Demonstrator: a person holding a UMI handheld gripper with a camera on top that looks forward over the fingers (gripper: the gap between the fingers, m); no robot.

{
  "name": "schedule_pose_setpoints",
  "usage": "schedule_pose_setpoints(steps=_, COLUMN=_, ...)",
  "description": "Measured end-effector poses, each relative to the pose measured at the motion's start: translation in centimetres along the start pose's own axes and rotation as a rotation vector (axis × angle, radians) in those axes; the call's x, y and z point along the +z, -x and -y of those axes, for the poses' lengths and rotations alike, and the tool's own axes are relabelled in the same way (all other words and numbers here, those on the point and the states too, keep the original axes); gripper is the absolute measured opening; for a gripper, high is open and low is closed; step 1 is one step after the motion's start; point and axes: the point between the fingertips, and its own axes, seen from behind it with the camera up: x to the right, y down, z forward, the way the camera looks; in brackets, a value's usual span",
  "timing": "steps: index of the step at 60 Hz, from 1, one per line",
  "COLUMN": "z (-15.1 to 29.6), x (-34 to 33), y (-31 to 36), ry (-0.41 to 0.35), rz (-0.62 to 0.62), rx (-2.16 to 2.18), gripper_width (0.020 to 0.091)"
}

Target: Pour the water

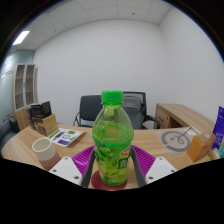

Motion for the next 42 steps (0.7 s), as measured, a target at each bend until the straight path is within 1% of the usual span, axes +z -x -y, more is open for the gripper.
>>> schedule_pose_setpoints(steps=5, z=-0.8, x=-2.2, y=-0.1, ry=0.024, rz=-0.023, rx=-0.010, gripper_width=0.0809)
schedule_pose_setpoints(steps=7, z=-1.2, x=-3.6, y=-0.2, ry=0.040, rz=-0.039, rx=-0.021, gripper_width=0.0844)
schedule_pose_setpoints(steps=11, z=-2.2, x=-6.7, y=0.5, ry=0.087, rz=-0.046, rx=-0.024, gripper_width=0.0831)
schedule_pose_setpoints(steps=15, z=-2.5, x=-10.1, y=2.0, ry=0.126, rz=-0.042, rx=-0.008, gripper_width=0.0833)
schedule_pose_setpoints(steps=20, z=-1.4, x=-14.2, y=3.9, ry=0.147, rz=-0.051, rx=-0.010, gripper_width=0.0838)
schedule_pose_setpoints(steps=26, z=0.9, x=-18.2, y=6.2, ry=0.149, rz=-0.074, rx=-0.023, gripper_width=0.0835)
schedule_pose_setpoints(steps=35, z=4.9, x=-22.2, y=9.2, ry=0.095, rz=-0.104, rx=-0.012, gripper_width=0.0837)
schedule_pose_setpoints(steps=42, z=6.4, x=-24.2, y=10.4, ry=0.088, rz=-0.135, rx=0.017, gripper_width=0.0839)
